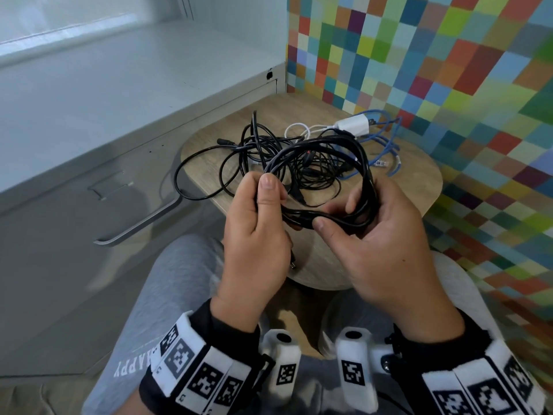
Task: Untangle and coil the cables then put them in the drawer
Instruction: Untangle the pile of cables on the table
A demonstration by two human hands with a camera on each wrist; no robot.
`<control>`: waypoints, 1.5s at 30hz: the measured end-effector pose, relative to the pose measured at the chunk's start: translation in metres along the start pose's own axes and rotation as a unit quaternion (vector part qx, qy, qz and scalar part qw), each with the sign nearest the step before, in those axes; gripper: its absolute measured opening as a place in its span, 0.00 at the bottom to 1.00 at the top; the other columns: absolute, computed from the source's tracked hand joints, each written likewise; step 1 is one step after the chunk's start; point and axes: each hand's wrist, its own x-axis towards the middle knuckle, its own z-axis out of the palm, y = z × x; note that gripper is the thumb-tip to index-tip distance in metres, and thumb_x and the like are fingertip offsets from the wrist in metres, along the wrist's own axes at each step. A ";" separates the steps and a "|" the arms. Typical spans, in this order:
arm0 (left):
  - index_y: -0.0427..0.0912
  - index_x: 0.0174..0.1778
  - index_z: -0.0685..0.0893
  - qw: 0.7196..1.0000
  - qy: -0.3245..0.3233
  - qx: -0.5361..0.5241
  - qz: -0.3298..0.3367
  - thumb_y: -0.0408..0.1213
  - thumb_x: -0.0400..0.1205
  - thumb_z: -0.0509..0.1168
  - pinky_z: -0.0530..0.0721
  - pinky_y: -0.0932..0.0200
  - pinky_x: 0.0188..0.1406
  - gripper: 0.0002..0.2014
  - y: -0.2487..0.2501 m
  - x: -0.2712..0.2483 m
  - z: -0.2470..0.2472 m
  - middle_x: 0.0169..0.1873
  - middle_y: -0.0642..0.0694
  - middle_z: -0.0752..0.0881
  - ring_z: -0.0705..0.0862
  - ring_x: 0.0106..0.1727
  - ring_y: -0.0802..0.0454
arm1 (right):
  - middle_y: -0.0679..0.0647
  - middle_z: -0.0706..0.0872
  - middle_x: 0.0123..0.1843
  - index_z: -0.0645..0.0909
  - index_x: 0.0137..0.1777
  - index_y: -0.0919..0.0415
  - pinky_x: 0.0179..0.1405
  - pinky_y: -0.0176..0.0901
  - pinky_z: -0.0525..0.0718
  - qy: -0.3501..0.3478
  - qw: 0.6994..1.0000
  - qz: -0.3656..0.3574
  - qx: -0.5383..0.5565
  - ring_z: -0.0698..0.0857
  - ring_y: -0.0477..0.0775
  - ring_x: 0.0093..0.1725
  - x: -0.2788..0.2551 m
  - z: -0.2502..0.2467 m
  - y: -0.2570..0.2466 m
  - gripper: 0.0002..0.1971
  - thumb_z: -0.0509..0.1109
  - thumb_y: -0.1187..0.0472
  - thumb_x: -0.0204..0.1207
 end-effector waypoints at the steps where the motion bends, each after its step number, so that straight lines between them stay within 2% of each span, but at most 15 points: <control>1: 0.50 0.41 0.79 1.000 -0.001 0.000 -0.001 0.52 0.90 0.53 0.81 0.28 0.34 0.17 -0.001 0.000 0.000 0.35 0.53 0.79 0.77 0.35 0.44 | 0.49 0.91 0.43 0.71 0.45 0.58 0.52 0.43 0.89 0.002 1.000 -0.003 -0.002 0.92 0.48 0.47 0.001 0.000 0.000 0.19 0.80 0.72 0.73; 5: 0.45 0.41 0.79 1.000 0.000 -0.001 -0.002 0.47 0.92 0.54 0.77 0.52 0.31 0.17 -0.001 0.000 0.001 0.32 0.55 0.77 0.76 0.32 0.56 | 0.54 0.92 0.46 0.73 0.48 0.57 0.48 0.45 0.87 -0.015 0.998 0.022 0.057 0.91 0.50 0.47 0.005 -0.003 0.004 0.18 0.79 0.74 0.75; 8: 0.44 0.43 0.81 1.000 -0.008 -0.006 -0.010 0.47 0.92 0.55 0.78 0.50 0.35 0.16 -0.001 0.002 -0.001 0.33 0.55 0.79 0.77 0.35 0.57 | 0.54 0.93 0.52 0.78 0.53 0.51 0.51 0.52 0.87 -0.055 0.996 0.021 0.061 0.92 0.52 0.52 0.006 -0.010 0.008 0.16 0.80 0.68 0.75; 11: 0.47 0.46 0.84 1.000 -0.017 -0.005 -0.017 0.49 0.91 0.57 0.78 0.47 0.38 0.16 -0.002 0.007 -0.006 0.35 0.52 0.81 0.79 0.37 0.52 | 0.52 0.93 0.52 0.79 0.53 0.50 0.46 0.48 0.89 -0.087 0.995 0.024 0.046 0.93 0.54 0.51 0.007 -0.015 0.008 0.19 0.79 0.73 0.76; 13: 0.46 0.49 0.85 0.998 -0.025 -0.030 -0.045 0.48 0.92 0.58 0.76 0.49 0.33 0.14 -0.002 0.009 -0.007 0.32 0.47 0.79 0.77 0.34 0.47 | 0.55 0.92 0.48 0.80 0.49 0.51 0.40 0.49 0.91 -0.070 0.995 0.029 0.063 0.93 0.58 0.43 0.009 -0.017 0.009 0.19 0.77 0.78 0.75; 16: 0.38 0.52 0.84 0.985 -0.036 -0.127 -0.111 0.41 0.91 0.62 0.76 0.55 0.26 0.10 0.000 0.013 -0.012 0.30 0.47 0.77 0.78 0.32 0.43 | 0.59 0.92 0.43 0.83 0.41 0.46 0.40 0.51 0.92 -0.017 0.993 0.041 0.108 0.93 0.62 0.38 0.011 -0.020 0.013 0.24 0.75 0.81 0.75; 19: 0.31 0.58 0.85 0.974 -0.065 -0.174 -0.129 0.36 0.80 0.66 0.80 0.54 0.30 0.14 -0.002 0.018 -0.018 0.32 0.46 0.79 0.78 0.40 0.37 | 0.57 0.91 0.40 0.80 0.44 0.57 0.39 0.50 0.92 0.004 0.985 0.066 0.157 0.93 0.62 0.36 0.012 -0.022 0.017 0.17 0.74 0.82 0.75; 23: 0.38 0.48 0.89 0.982 -0.098 -0.117 -0.111 0.27 0.84 0.68 0.87 0.51 0.41 0.05 -0.006 0.019 -0.021 0.33 0.46 0.86 0.85 0.37 0.47 | 0.58 0.91 0.40 0.79 0.45 0.58 0.39 0.51 0.92 0.020 0.984 0.074 0.160 0.93 0.63 0.37 0.011 -0.021 0.017 0.16 0.73 0.81 0.76; 25: 0.35 0.48 0.87 0.978 -0.116 -0.125 -0.122 0.25 0.86 0.66 0.88 0.55 0.35 0.06 -0.007 0.018 -0.022 0.30 0.45 0.84 0.87 0.33 0.47 | 0.58 0.92 0.41 0.79 0.45 0.58 0.40 0.52 0.92 0.031 0.988 0.067 0.137 0.94 0.64 0.38 0.012 -0.021 0.019 0.15 0.74 0.80 0.77; 27: 0.34 0.49 0.83 0.958 -0.137 -0.201 -0.153 0.27 0.85 0.65 0.88 0.58 0.30 0.03 -0.004 0.016 -0.025 0.30 0.44 0.82 0.88 0.30 0.46 | 0.58 0.92 0.43 0.79 0.45 0.56 0.42 0.52 0.93 0.037 0.991 0.062 0.112 0.94 0.63 0.39 0.012 -0.020 0.021 0.16 0.75 0.80 0.77; 30: 0.36 0.51 0.81 0.902 -0.170 -0.345 -0.194 0.32 0.85 0.62 0.89 0.60 0.28 0.04 0.004 0.016 -0.029 0.30 0.43 0.80 0.89 0.29 0.48 | 0.59 0.92 0.45 0.80 0.43 0.50 0.43 0.53 0.94 0.023 0.994 0.065 0.091 0.95 0.62 0.41 0.011 -0.019 0.020 0.19 0.76 0.79 0.76; 33: 0.39 0.51 0.79 0.876 -0.175 -0.400 -0.206 0.33 0.87 0.58 0.89 0.62 0.28 0.06 0.006 0.016 -0.028 0.30 0.44 0.81 0.88 0.29 0.50 | 0.62 0.92 0.47 0.81 0.45 0.56 0.45 0.53 0.94 -0.019 0.992 0.080 0.096 0.95 0.61 0.45 0.010 -0.017 0.018 0.17 0.79 0.78 0.73; 38: 0.39 0.48 0.84 0.968 -0.079 -0.214 -0.104 0.31 0.85 0.66 0.78 0.61 0.23 0.02 -0.007 0.013 -0.017 0.28 0.46 0.81 0.79 0.24 0.52 | 0.61 0.91 0.41 0.75 0.47 0.65 0.46 0.56 0.94 -0.056 0.977 0.119 0.167 0.95 0.67 0.44 0.006 -0.015 0.013 0.14 0.73 0.82 0.76; 41: 0.46 0.45 0.88 0.978 -0.045 -0.189 -0.070 0.30 0.87 0.67 0.72 0.63 0.24 0.08 -0.011 0.011 -0.016 0.29 0.49 0.80 0.73 0.26 0.56 | 0.63 0.90 0.43 0.76 0.48 0.65 0.47 0.58 0.95 -0.057 0.975 0.123 0.178 0.95 0.65 0.46 0.005 -0.016 0.009 0.14 0.72 0.82 0.77; 45: 0.52 0.44 0.87 0.983 -0.007 -0.181 -0.001 0.34 0.84 0.70 0.75 0.58 0.29 0.07 -0.008 0.007 -0.011 0.33 0.52 0.83 0.76 0.32 0.56 | 0.75 0.88 0.48 0.75 0.50 0.65 0.46 0.53 0.94 -0.076 0.969 0.121 0.203 0.95 0.64 0.47 0.001 -0.006 0.004 0.13 0.71 0.81 0.78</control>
